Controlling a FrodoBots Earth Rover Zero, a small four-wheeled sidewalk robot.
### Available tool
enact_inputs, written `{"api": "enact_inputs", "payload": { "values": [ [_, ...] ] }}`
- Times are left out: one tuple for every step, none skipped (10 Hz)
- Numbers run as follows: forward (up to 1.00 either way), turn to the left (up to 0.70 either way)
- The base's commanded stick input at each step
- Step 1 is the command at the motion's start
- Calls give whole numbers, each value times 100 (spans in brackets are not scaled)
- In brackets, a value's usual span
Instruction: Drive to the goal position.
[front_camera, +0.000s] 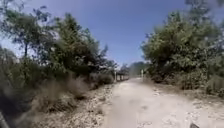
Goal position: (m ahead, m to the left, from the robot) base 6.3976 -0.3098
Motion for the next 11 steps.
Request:
{"api": "enact_inputs", "payload": {
  "values": [
    [45, 2],
    [45, 1],
    [45, -11],
    [45, -22],
    [45, 1],
    [45, 2],
    [45, 2],
    [45, 2],
    [45, 2],
    [45, 2],
    [45, 2]
  ]
}}
